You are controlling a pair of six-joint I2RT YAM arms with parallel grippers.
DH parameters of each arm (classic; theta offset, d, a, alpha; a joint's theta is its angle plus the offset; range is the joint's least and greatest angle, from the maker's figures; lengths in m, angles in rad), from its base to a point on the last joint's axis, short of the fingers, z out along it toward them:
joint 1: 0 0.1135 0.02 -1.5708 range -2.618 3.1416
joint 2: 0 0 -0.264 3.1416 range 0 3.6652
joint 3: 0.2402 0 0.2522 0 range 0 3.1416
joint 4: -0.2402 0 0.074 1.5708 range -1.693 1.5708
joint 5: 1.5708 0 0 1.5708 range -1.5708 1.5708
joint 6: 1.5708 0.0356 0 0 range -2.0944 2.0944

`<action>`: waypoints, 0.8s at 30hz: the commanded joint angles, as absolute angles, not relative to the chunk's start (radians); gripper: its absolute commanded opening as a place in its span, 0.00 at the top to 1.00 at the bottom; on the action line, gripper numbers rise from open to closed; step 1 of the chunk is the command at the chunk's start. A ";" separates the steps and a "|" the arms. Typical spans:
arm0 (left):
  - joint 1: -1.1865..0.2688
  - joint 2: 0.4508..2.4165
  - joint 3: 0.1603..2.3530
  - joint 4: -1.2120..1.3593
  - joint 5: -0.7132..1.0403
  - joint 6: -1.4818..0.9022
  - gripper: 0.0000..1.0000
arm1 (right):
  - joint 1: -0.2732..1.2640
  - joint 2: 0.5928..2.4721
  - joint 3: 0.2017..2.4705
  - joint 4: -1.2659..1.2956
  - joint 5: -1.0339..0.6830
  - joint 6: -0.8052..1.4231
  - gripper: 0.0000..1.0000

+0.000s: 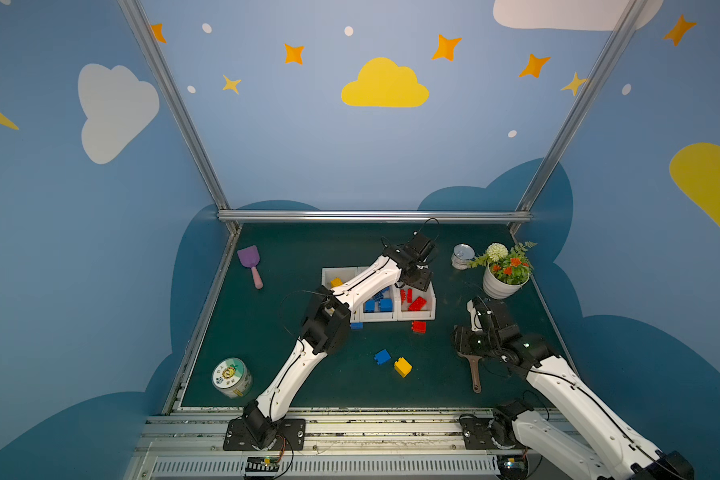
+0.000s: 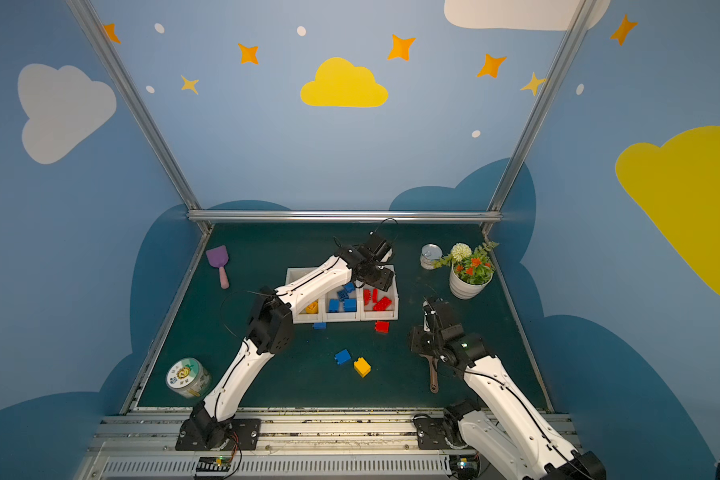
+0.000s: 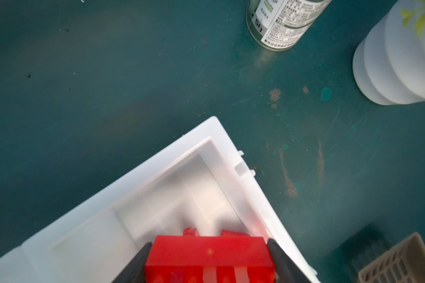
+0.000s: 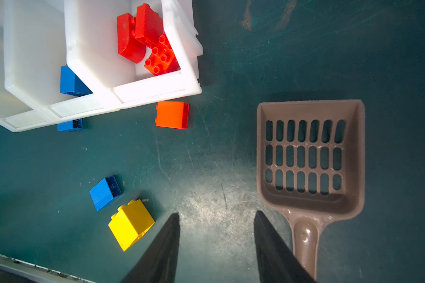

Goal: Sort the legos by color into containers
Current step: 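Carry the long red brick into the compartment nearest the flower pot, release, then withdraw the left gripper while the right moves over a loose blue brick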

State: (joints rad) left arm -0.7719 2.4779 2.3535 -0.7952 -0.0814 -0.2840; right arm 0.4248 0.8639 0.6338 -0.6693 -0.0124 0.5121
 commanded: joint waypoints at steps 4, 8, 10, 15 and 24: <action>-0.762 2.476 2.369 -0.810 -0.085 -0.305 0.23 | 0.419 0.861 0.635 -0.665 -0.041 0.491 0.49; -0.761 2.472 2.370 -0.808 -0.092 -0.310 0.21 | 0.418 0.859 0.638 -0.670 -0.044 0.491 0.49; -0.760 2.465 2.367 -0.810 -0.094 -0.311 0.20 | 0.418 0.859 0.638 -0.671 -0.044 0.491 0.48; -0.760 2.430 2.356 -0.798 -0.025 -0.310 0.19 | 0.418 0.881 0.622 -0.653 -0.042 0.490 0.47; -0.758 2.248 2.133 -0.693 -0.007 -0.311 0.19 | 0.419 0.931 0.617 -0.620 -0.116 0.525 0.47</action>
State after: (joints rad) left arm -0.7639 2.3398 2.1841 -0.7452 -0.0250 -0.3115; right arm 0.4221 0.9180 0.6331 -0.6453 -0.0837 0.5022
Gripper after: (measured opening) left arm 0.813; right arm 0.532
